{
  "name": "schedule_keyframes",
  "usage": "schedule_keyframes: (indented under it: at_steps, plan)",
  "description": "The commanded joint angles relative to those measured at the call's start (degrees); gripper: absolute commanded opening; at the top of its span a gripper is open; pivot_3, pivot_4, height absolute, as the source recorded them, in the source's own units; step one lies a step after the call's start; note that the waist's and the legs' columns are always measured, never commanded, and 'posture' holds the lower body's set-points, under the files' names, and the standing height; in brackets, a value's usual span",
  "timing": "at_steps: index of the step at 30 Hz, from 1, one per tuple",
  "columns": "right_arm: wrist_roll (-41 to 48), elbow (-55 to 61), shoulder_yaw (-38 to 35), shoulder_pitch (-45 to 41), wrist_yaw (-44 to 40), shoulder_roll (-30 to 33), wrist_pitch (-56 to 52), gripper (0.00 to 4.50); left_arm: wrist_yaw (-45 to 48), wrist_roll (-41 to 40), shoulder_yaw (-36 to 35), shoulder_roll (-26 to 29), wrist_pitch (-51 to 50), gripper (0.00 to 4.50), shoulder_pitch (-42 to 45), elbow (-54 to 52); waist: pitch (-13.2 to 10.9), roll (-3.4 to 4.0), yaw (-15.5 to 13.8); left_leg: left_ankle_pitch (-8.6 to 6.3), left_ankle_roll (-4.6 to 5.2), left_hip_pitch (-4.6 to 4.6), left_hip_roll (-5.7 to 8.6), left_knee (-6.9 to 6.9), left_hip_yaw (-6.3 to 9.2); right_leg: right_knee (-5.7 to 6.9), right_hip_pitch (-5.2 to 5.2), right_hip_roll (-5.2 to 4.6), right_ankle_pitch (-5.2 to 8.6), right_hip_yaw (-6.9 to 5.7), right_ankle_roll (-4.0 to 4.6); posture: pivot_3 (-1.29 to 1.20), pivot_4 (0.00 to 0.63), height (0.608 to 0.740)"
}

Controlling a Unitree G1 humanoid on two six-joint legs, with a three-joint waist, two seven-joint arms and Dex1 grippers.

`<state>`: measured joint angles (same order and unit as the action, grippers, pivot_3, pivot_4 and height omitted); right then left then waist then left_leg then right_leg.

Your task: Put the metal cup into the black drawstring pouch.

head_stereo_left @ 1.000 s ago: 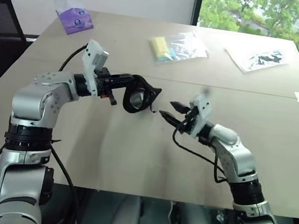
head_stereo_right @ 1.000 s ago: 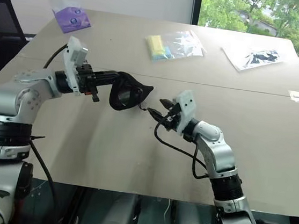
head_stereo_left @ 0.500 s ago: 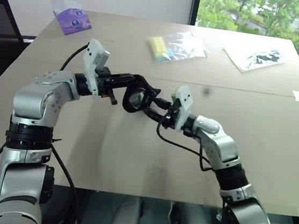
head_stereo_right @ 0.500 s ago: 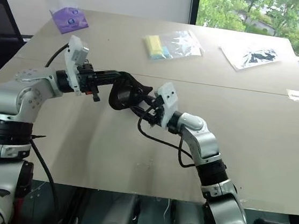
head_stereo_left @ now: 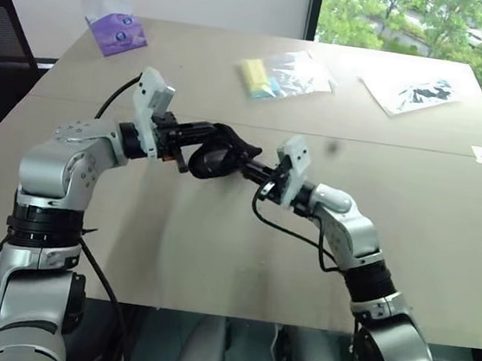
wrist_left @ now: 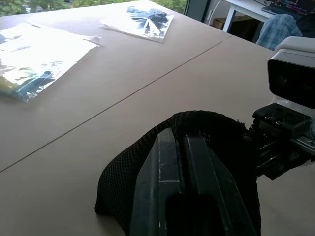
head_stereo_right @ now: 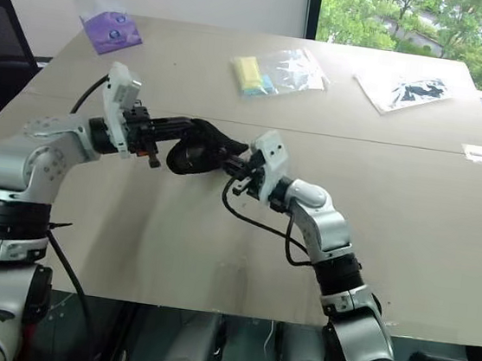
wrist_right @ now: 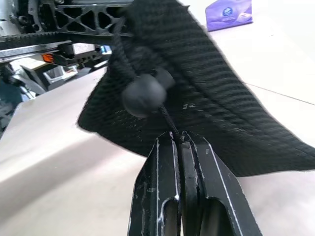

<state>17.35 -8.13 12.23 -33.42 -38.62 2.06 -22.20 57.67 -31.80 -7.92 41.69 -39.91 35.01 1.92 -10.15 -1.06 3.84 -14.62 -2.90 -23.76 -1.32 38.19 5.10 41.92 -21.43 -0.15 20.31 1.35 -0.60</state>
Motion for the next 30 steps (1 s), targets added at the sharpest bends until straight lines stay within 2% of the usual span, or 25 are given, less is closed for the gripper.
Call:
schedule_keyframes:
  at_steps: [1,5,9,12,14,16,19,24,30]
  plan:
    - [-5.6,5.8,0.0,1.9,3.7,4.5,1.6,0.10,-0.3,-1.0,-1.6,0.3,0.7,0.00,-0.5,-2.2,0.0,0.00,-0.1,0.00,0.00,-0.01,0.00,-0.01,0.00,-0.01,0.00,0.00,0.00,0.00,0.00,0.00,0.150,0.740]
    - [-17.4,10.9,0.3,3.7,11.0,13.3,3.0,0.10,-1.3,-2.8,-1.4,-1.4,-1.3,0.00,-0.9,-4.8,0.0,0.01,-0.6,0.00,0.00,-0.05,0.01,0.02,-0.03,-0.02,-0.01,-0.04,0.00,-0.02,0.00,0.00,0.150,0.740]
    - [-22.6,19.8,-1.1,3.6,11.9,20.4,0.8,0.10,-1.7,-8.1,-1.3,-3.9,-6.8,0.00,-0.7,-8.1,0.0,0.00,-0.6,0.00,0.00,-0.08,0.01,0.03,-0.09,-0.01,-0.01,-0.01,0.00,-0.03,0.00,0.00,0.150,0.740]
    - [-24.3,26.5,-2.1,2.3,10.3,24.7,-2.2,0.00,-4.4,-12.3,-0.7,-6.8,-11.2,1.05,1.6,-10.5,0.0,0.00,-0.6,0.00,0.00,-0.07,0.00,-0.01,-0.12,-0.01,-0.01,-0.01,0.00,-0.01,0.00,0.00,0.150,0.740]
    - [-24.7,29.1,-2.3,1.8,9.6,26.3,-3.8,0.00,-5.4,-13.0,0.0,-7.7,-11.9,2.04,2.4,-11.9,0.0,0.00,-0.6,0.00,0.00,-0.09,0.01,0.00,-0.12,-0.02,0.00,0.00,0.00,-0.03,0.00,0.00,0.150,0.740]
    - [-24.3,34.0,-4.2,-0.7,7.8,28.9,-7.8,0.00,-7.6,-13.6,2.7,-11.5,-13.0,2.86,6.5,-12.4,0.0,0.01,-0.8,0.00,0.00,-0.07,0.02,0.00,-0.16,-0.02,0.00,0.00,0.00,0.03,0.00,0.00,0.150,0.740]
    - [-23.6,39.0,-5.2,-3.8,6.1,31.1,-12.7,0.00,-10.9,-10.1,7.3,-15.1,-13.8,2.86,11.8,-9.7,0.0,0.00,-1.5,0.00,0.01,-0.11,0.06,0.09,-0.16,-0.01,0.03,0.00,0.00,-0.02,0.00,0.00,0.150,0.740]
    - [-22.4,45.2,-4.4,-7.3,3.4,33.3,-19.0,0.00,-13.0,-3.1,13.1,-22.4,-7.5,2.86,18.1,0.2,0.0,0.00,-1.8,-0.01,0.01,-0.05,0.10,0.05,-0.13,-0.08,0.12,0.01,0.00,-0.08,0.00,0.00,0.150,0.740]
    - [-23.1,48.0,-3.0,-8.8,2.6,35.5,-23.1,0.00,-10.7,-1.6,12.5,-26.5,-3.5,2.86,21.6,5.9,0.0,0.00,-1.4,-0.01,0.01,-0.08,0.09,0.01,-0.18,-0.09,0.07,0.02,0.00,-0.01,0.00,0.00,0.150,0.740]
